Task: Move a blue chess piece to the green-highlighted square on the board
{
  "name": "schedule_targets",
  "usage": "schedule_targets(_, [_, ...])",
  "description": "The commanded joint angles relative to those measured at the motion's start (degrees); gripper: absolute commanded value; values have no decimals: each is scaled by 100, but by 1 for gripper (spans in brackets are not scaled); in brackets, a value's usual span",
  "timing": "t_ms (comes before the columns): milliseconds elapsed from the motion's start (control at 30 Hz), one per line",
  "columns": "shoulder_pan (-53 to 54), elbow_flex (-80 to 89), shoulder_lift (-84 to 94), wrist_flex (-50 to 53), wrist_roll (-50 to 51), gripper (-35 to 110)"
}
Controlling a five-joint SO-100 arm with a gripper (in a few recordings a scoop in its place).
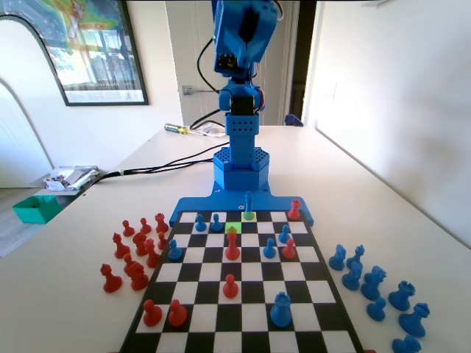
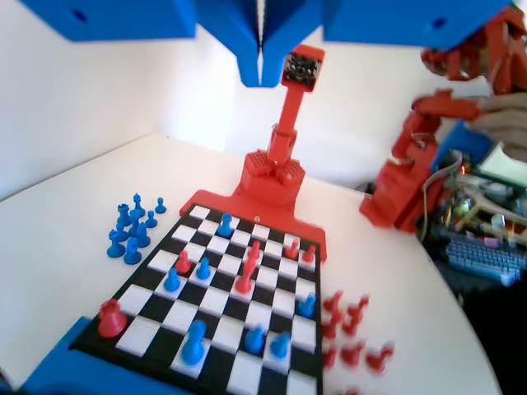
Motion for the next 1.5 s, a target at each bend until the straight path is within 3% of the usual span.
schedule_targets(0, [-299, -817, -642, 158, -615, 1])
schedule_targets(333, [-167, -2505, -2856, 1160, -2329, 1])
schedule_targets(633, [352, -2338, -4307, 1266, -4342, 1])
schedule_targets(1033, [519, -1723, -5432, 1248, -5036, 2])
schedule_targets(1200, [519, -940, -5370, 703, -5203, 5])
schedule_targets(1467, [545, 677, -5326, -1125, -5396, 12])
